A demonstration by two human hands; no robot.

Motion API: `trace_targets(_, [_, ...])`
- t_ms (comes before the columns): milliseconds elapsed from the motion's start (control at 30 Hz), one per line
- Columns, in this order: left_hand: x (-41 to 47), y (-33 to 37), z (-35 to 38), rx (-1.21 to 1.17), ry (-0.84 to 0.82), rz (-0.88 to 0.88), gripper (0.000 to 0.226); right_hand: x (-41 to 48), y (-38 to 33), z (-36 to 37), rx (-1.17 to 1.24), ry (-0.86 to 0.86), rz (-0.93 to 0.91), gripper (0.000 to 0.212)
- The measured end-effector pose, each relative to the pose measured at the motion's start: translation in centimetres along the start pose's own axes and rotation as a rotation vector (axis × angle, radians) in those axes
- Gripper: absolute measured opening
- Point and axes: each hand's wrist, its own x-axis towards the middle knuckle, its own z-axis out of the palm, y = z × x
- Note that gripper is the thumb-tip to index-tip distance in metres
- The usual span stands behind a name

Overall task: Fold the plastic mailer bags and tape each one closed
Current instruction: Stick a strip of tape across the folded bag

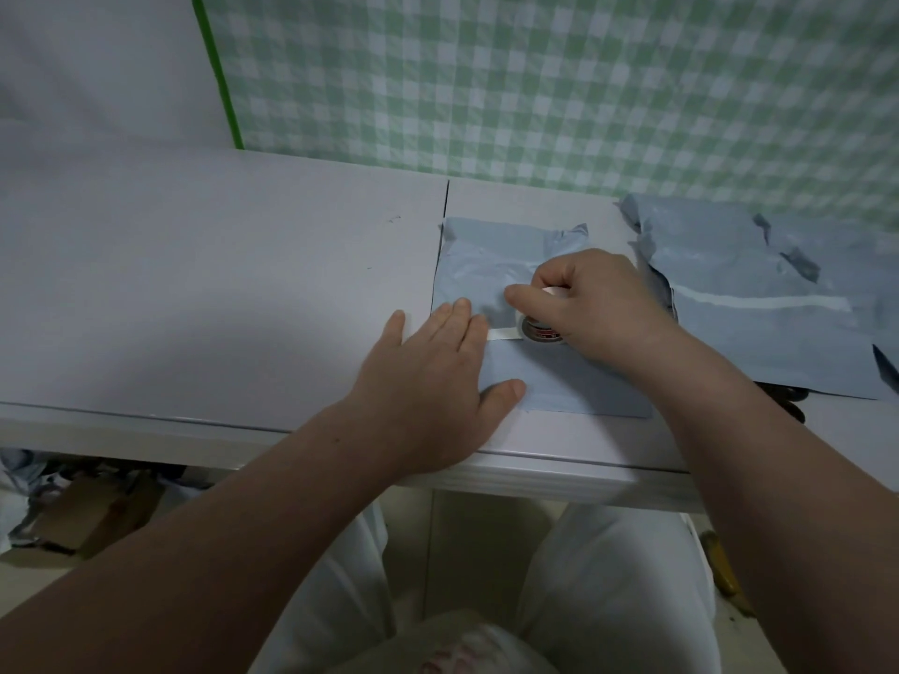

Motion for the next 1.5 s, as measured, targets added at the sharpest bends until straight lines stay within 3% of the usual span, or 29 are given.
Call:
trace_targets(167, [0.1,0.4,-0.1,0.006,0.008,0.002,0.074,-0.1,-0.3,0.9,-0.027,0.061,-0.009,0.033])
trace_targets(433, [0.1,1.0,0.2,0.085,0.03,-0.014,0.071,-1.0,-0.3,3.6,-0.136,0.345,-0.116,0.029])
trace_targets(600, [-0.3,1.1,0.5,0.063,0.101,-0.053,0.091,-0.9,0.0,4.0,-0.133,0.388,-0.134,0.029])
trace_targets(800, [-1.4,0.2,0.1,0.065,0.133,-0.125,0.095,-1.0,0.2,4.0,-0.083,0.399,-0.129,0.024])
trace_targets(933, [-1.8,0.4,0.0,0.077,0.151,-0.229,0.094,-1.2,0.3,3.9,-0.059,0.382,-0.098,0.023])
trace_targets(1067, [-1.7,1.0,0.2,0.089,0.143,-0.317,0.078,-1.2,0.3,3.7,-0.046,0.372,-0.097,0.024])
trace_targets(1133, [-1.6,1.0,0.5,0.096,0.213,-0.317,0.075,-1.3,0.3,3.6,-0.017,0.363,-0.091,0.025])
trace_targets(1200, [-0.9,1.2,0.5,0.056,0.341,-0.281,0.07,-1.3,0.3,3.7,0.019,0.362,-0.08,0.026])
trace_targets(1333, [0.5,3.0,0.5,-0.251,0.331,-0.151,0.056,-1.4,0.3,3.4,0.031,0.356,-0.111,0.035])
trace_targets(1400, [0.6,4.1,0.4,-0.406,0.323,-0.118,0.063,-1.6,0.4,3.1,0.037,0.331,-0.165,0.036])
trace_targets(1500, [0.6,4.8,1.0,-0.375,0.345,-0.088,0.073,-1.8,0.5,3.0,0.081,0.3,-0.183,0.035])
